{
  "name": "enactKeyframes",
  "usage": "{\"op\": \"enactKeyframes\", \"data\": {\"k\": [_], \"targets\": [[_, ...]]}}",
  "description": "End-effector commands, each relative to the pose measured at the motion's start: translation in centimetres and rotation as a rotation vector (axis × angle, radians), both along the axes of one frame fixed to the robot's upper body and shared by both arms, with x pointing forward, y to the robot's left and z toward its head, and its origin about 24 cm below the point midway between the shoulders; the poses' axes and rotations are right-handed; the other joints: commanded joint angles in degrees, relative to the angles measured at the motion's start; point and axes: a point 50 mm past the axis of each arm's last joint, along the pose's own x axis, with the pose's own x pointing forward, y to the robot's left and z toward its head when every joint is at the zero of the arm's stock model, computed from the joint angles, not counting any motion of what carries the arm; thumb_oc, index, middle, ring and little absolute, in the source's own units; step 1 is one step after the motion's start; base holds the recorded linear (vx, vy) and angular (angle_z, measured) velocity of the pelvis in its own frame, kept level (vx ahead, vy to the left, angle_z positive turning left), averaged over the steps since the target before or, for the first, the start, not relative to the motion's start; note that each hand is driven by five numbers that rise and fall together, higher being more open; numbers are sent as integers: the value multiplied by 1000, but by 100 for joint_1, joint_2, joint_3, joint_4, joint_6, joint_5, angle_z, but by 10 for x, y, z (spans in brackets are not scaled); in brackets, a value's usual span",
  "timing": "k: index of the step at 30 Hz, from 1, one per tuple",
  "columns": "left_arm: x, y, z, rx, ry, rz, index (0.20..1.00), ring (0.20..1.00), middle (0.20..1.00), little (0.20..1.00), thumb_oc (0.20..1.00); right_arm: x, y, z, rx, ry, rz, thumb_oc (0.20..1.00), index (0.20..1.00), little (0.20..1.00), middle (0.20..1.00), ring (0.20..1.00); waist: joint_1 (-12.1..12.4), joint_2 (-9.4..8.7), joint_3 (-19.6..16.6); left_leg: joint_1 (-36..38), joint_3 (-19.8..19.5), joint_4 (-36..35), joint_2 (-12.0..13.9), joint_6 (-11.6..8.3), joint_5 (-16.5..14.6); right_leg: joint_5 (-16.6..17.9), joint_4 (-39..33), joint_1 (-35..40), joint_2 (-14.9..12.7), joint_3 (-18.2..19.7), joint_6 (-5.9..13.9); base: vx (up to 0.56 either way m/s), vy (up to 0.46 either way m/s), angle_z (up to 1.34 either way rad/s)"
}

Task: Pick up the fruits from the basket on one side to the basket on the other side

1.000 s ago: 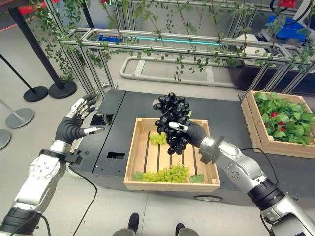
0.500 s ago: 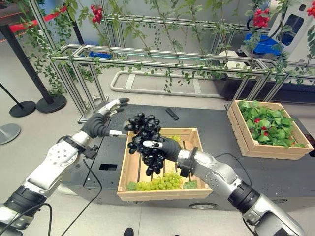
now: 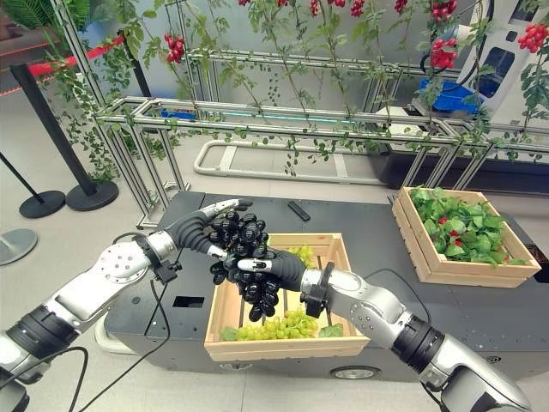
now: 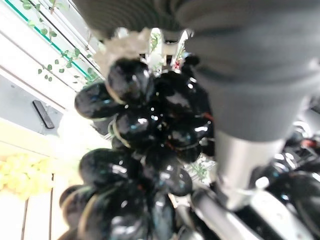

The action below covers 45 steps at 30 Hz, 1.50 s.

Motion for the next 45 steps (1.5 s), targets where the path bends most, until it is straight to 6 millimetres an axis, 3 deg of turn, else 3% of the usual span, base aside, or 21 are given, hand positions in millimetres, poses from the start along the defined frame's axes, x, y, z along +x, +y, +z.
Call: {"op": "enactKeyframes", "data": {"k": [1, 11, 21, 36, 45], "targets": [[0, -21, 11, -31, -14, -125, 1000, 1000, 1000, 1000, 1000, 2, 34, 73, 234, -252, 122, 200, 200, 200, 200, 200, -139, -269, -167, 10, 86, 441, -248, 262, -618, 696, -602, -33, -221, -42, 368, 0, 0, 0], [-3, -20, 10, 26, -10, -146, 1000, 1000, 1000, 1000, 1000, 5, 25, 79, 217, -298, 101, 200, 200, 200, 200, 200, -133, -287, -184, 28, 89, 436, -234, 259, -624, 705, -627, -3, -221, -44, 375, 0, 0, -1], [-4, -12, 4, 122, 27, -165, 1000, 1000, 1000, 1000, 1000, 12, 12, 98, 172, -394, 87, 200, 200, 200, 200, 200, -156, -293, -239, 55, 113, 408, -215, 256, -624, 734, -674, 8, -213, -13, 396, 1, 0, 0], [-8, 4, 5, 151, 57, -141, 1000, 1000, 1000, 1000, 1000, 29, -39, 130, 95, -542, -96, 200, 200, 200, 200, 200, -205, -320, -325, 85, 115, 323, -198, 232, -589, 772, -737, 38, -216, -38, 415, 2, 1, -2], [-5, -2, 6, 130, 37, -146, 1000, 1000, 1000, 1000, 1000, 33, -45, 132, 123, -532, -135, 200, 200, 200, 200, 200, -221, -334, -340, 82, 92, 313, -197, 224, -584, 742, -708, 43, -210, -74, 408, 0, 0, 0]]}}
